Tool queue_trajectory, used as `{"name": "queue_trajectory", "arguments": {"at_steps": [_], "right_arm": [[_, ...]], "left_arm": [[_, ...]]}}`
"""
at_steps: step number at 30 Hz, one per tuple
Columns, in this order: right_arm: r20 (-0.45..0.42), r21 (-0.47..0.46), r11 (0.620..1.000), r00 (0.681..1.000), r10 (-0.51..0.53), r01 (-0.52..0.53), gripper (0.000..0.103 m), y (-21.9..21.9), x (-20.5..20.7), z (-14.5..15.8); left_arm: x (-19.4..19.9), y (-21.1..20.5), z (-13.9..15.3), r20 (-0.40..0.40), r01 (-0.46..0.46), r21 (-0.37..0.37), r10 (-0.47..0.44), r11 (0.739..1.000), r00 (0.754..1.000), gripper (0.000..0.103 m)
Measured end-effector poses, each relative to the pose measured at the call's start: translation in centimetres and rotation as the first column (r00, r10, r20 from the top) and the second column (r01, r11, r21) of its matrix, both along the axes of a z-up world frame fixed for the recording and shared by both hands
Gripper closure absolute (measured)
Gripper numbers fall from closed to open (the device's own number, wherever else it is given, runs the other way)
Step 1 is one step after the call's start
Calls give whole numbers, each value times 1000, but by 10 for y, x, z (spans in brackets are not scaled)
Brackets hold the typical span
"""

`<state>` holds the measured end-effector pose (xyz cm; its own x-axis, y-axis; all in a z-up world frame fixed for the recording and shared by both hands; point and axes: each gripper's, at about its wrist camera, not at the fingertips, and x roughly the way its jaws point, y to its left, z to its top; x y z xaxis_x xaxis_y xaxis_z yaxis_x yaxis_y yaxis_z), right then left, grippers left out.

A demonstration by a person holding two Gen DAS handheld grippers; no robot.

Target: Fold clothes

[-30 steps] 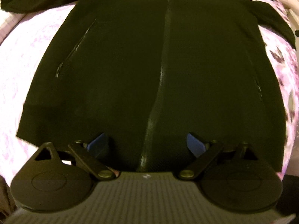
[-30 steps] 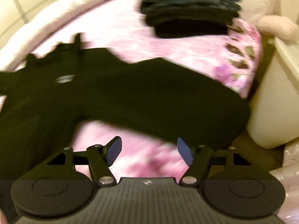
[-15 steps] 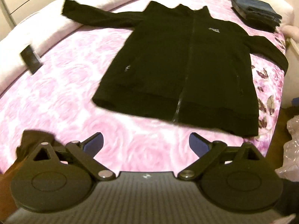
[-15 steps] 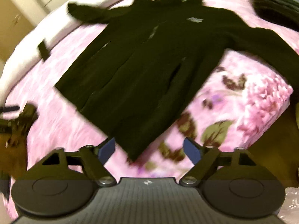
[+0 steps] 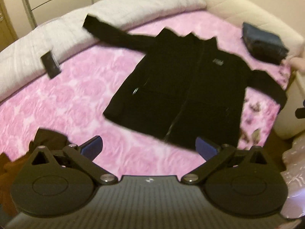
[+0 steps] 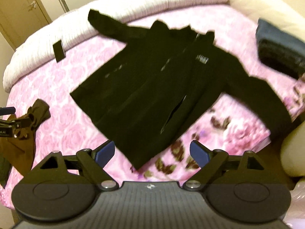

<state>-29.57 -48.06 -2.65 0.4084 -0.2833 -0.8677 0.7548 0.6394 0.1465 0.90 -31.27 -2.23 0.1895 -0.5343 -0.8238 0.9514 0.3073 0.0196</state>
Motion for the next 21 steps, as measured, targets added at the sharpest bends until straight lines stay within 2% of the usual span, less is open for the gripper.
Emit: {"name": "queue_trajectory", "arguments": {"at_steps": [4,7,10,13,16,21], "right_arm": [[10,-66,996,999,-53,54,15,13,-2,40],[28,-113,989,995,-97,99,15,33,2,69],[39,-171,970,985,-168,172,15,60,11,94],[74,-170,950,965,-252,261,15,87,20,112],[86,-171,938,953,-291,302,15,115,34,124],[87,-186,926,945,-317,328,15,159,51,141]], "left_arm": [[-1,-4,36,33,75,-66,-73,995,997,1],[4,0,63,54,142,-126,-136,982,989,1],[9,12,89,106,228,-153,-213,962,971,1],[14,32,114,160,303,-175,-277,937,947,1],[21,57,131,185,331,-194,-297,923,937,1],[32,93,140,165,327,-219,-296,919,941,1]]}}
